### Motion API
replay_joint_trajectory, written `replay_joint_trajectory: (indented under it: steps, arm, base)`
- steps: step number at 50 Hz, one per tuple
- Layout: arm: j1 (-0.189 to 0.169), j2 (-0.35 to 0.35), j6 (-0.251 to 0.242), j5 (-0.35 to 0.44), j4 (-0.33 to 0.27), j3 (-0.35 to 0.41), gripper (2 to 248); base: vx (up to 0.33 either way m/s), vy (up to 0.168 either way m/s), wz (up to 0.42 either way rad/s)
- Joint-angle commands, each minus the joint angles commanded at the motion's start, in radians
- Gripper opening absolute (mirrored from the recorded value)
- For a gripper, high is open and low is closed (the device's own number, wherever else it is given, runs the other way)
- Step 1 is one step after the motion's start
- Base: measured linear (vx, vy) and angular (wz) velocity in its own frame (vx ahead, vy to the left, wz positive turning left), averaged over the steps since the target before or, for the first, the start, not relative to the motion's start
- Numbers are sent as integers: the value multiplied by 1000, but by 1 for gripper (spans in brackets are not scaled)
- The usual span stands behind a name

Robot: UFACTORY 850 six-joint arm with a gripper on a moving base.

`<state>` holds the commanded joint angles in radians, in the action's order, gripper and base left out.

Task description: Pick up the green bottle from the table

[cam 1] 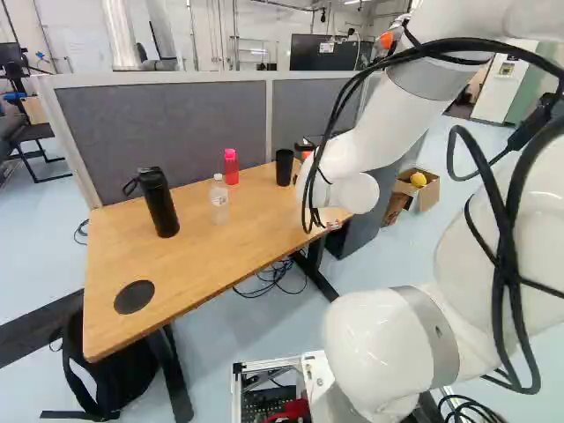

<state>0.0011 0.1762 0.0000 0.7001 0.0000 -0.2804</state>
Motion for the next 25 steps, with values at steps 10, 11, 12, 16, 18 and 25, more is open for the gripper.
replay_joint_trajectory:
  steps: [10, 11, 12, 16, 18, 25]
  arm:
    - [0, 28, 0, 47, 0, 52, 112]
    - [0, 31, 0, 52, 0, 58, 112]
    - [0, 34, 0, 57, 0, 63, 112]
    - [0, 45, 0, 75, 0, 84, 112]
    - [-1, 50, 0, 84, 0, 94, 112]
    - [-1, 67, 0, 111, 0, 125, 112]
  base:
    - [0, 0, 0]
    - [0, 0, 0]
    - [0, 0, 0]
    - [0, 0, 0]
    - [0, 0, 0]
    - [0, 0, 0]
